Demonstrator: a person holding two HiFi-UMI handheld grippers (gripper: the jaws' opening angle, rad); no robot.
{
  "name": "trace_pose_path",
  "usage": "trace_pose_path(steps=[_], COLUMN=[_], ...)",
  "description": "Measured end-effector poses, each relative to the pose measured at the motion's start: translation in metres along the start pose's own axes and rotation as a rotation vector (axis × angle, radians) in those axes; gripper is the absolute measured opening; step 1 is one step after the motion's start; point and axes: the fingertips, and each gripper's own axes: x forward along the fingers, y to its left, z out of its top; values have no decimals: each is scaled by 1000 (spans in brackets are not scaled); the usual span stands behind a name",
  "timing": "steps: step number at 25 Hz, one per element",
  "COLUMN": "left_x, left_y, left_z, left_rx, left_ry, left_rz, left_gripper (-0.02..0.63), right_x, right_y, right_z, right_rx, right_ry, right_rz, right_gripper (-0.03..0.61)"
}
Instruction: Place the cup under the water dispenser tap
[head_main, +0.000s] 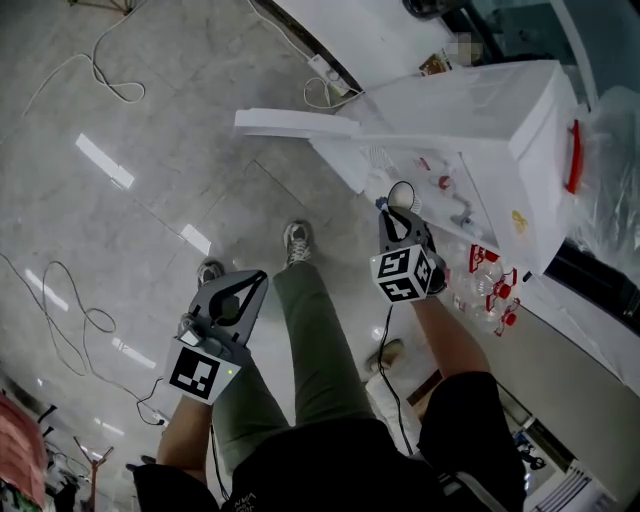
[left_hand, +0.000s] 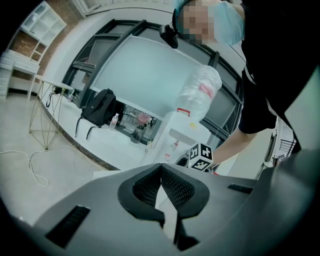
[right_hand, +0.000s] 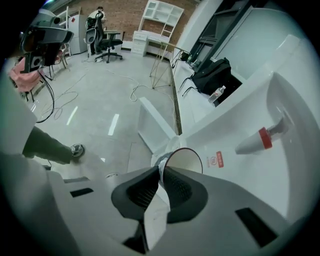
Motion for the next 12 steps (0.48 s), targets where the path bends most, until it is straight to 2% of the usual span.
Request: trace_pose_path(steps=[6,12], left_x=[7,13], left_y=[-11,-14], left_z=[8,2], left_rx=[-2,-20], left_ry=[-22,-9], left_rz=[10,18], left_gripper=[20,20], right_x=[17,38], right_y=[-28,-40], right_z=[1,2], right_rx=[-61,-82], right_ry=[35,65], right_rz=[-46,-68], right_gripper=[61,61])
